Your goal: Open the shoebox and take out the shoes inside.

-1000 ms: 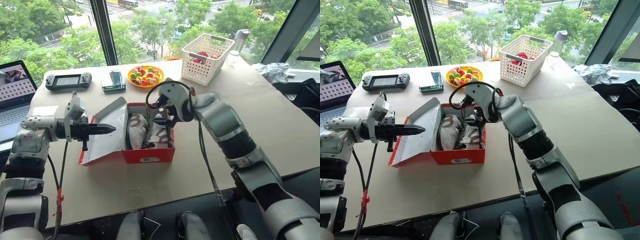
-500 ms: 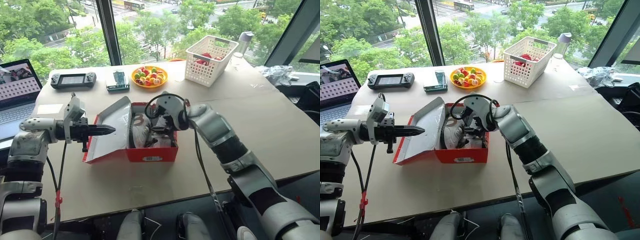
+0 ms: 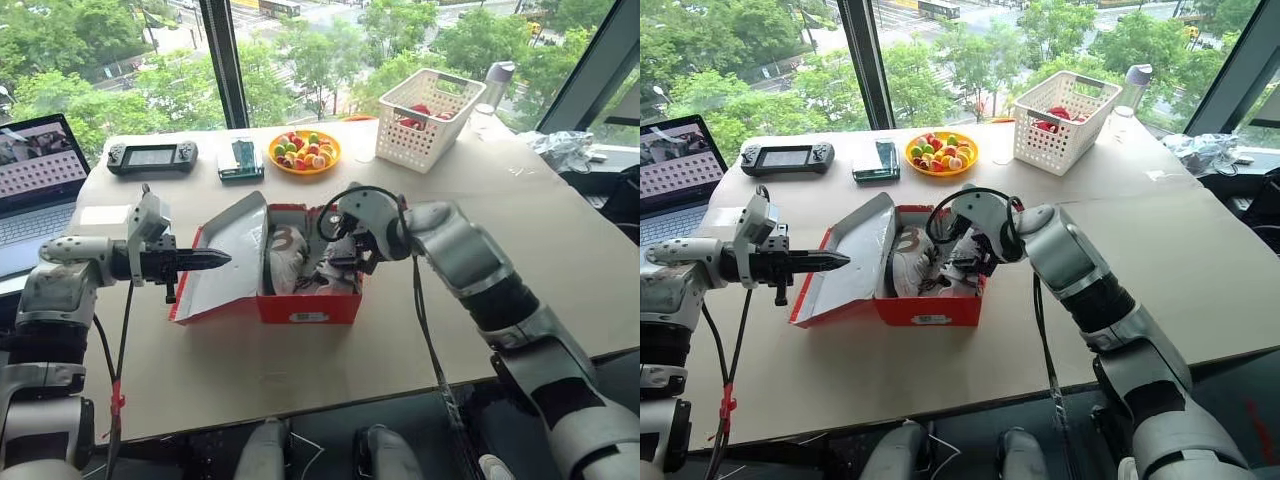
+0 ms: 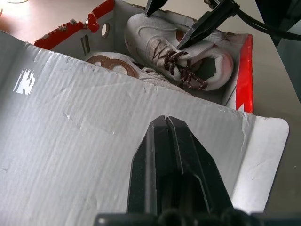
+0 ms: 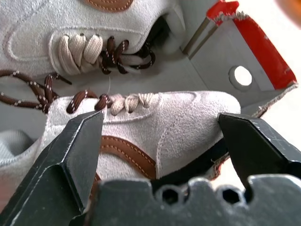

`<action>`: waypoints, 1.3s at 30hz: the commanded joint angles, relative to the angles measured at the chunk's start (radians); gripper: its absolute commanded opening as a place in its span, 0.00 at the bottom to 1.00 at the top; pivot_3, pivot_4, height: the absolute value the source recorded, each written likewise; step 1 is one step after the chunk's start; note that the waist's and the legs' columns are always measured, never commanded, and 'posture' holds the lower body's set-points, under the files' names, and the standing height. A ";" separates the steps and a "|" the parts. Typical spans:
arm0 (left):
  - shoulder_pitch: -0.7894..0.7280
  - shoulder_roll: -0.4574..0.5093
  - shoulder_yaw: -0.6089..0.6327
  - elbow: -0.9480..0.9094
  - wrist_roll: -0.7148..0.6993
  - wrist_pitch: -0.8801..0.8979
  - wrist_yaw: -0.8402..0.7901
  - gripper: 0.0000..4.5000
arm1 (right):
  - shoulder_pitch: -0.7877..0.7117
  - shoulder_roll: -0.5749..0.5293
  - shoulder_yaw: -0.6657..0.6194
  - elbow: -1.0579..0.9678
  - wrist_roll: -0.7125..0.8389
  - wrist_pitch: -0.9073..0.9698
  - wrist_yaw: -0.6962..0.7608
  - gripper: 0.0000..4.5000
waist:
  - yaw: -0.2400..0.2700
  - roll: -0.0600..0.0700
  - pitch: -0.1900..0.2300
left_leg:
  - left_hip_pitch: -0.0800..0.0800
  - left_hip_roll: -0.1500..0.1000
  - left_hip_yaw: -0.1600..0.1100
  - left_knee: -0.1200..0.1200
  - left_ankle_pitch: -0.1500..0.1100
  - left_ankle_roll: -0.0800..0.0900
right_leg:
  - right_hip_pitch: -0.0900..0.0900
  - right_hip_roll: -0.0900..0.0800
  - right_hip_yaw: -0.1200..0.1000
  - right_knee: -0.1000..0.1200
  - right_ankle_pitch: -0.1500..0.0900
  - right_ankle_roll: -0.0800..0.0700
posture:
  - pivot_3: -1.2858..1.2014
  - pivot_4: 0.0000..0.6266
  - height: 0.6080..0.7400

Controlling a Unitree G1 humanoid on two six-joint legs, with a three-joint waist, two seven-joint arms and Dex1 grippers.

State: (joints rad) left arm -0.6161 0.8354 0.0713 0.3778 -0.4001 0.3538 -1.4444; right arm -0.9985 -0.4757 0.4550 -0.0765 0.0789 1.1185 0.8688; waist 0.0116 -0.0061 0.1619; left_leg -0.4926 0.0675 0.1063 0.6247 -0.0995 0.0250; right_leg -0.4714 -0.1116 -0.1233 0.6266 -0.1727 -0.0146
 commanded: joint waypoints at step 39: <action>-0.041 -0.033 0.006 0.003 0.004 -0.029 0.018 0.00 | -0.024 0.206 -0.115 0.430 0.030 -0.061 -0.136 0.25 | -0.006 -0.001 -0.001 | 0.006 0.003 0.003 -0.001 0.000 0.000 | 0.000 0.001 0.000 -0.004 0.000 0.000 | 0.52 0.24 1.00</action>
State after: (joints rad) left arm -0.6320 0.7971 0.0677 0.3868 -0.3949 0.3425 -1.4266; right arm -1.0380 -0.2787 0.3448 0.3366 0.1024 1.0385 0.7433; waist 0.0057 -0.0075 0.1612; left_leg -0.4871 0.0705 0.1099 0.6236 -0.0999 0.0250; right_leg -0.4710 -0.1104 -0.1230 0.6232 -0.1723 -0.0145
